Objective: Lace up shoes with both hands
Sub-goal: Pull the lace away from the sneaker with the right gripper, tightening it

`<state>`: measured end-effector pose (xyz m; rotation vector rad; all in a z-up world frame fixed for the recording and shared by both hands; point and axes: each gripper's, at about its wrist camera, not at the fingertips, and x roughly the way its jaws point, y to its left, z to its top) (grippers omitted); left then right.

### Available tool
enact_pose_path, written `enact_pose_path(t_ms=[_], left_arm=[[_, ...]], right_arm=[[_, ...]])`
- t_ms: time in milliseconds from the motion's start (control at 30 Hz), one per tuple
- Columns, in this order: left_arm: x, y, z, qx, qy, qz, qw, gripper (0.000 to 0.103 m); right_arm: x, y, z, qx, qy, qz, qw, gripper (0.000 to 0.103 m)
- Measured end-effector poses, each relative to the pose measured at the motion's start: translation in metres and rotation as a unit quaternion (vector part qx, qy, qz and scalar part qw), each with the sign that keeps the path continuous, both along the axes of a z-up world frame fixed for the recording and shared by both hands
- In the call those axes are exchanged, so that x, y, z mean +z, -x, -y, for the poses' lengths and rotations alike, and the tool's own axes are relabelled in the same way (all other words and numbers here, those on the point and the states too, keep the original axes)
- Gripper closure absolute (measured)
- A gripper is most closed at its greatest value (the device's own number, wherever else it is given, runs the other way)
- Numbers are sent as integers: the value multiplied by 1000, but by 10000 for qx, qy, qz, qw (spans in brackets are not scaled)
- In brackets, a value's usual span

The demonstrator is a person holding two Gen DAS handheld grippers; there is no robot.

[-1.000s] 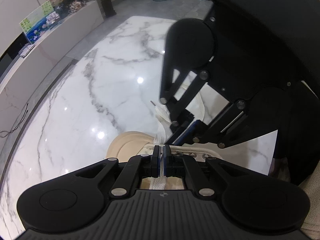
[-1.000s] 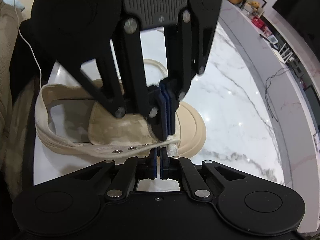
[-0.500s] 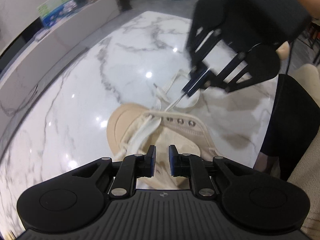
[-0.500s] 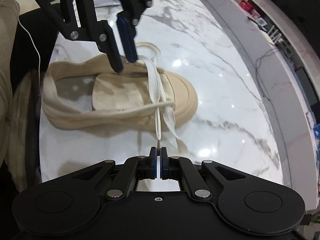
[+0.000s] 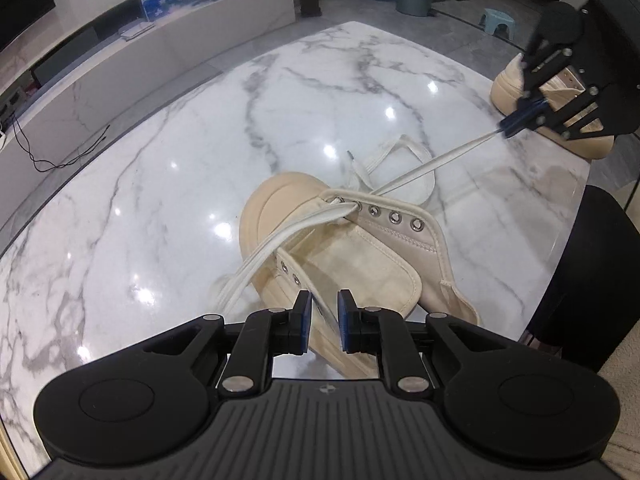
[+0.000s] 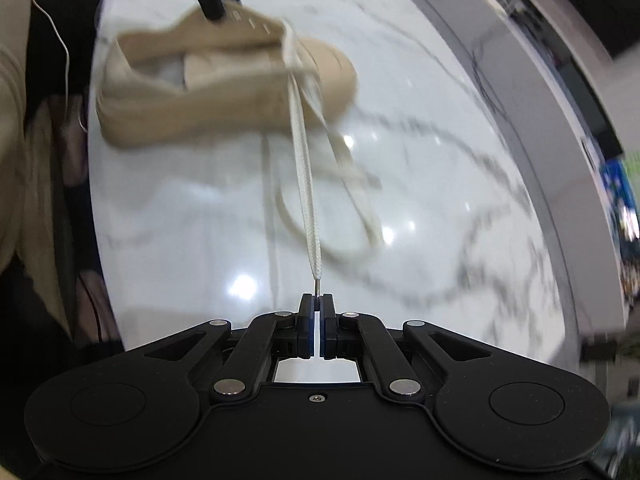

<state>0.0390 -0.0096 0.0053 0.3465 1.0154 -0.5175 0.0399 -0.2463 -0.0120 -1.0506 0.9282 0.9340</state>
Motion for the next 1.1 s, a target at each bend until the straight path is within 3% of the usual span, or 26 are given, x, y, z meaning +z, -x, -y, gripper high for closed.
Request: enact_pose_path(t_ms=[333, 667, 833, 1100], left_arm=[[3, 2, 2, 85, 9, 60, 9999, 90], [6, 1, 3, 89, 19, 83, 9999, 89], [7, 0, 6, 53, 15, 94, 9999, 88], [13, 0, 4, 129, 33, 182, 9997, 88]], right_arm=[[14, -1, 75, -1020, 608, 210, 9927, 102], [17, 0, 145, -1851, 1641, 483, 9677, 103], [26, -1, 155, -2050, 1589, 504, 9644, 103], [27, -2, 93, -1561, 834, 267, 9839, 103]])
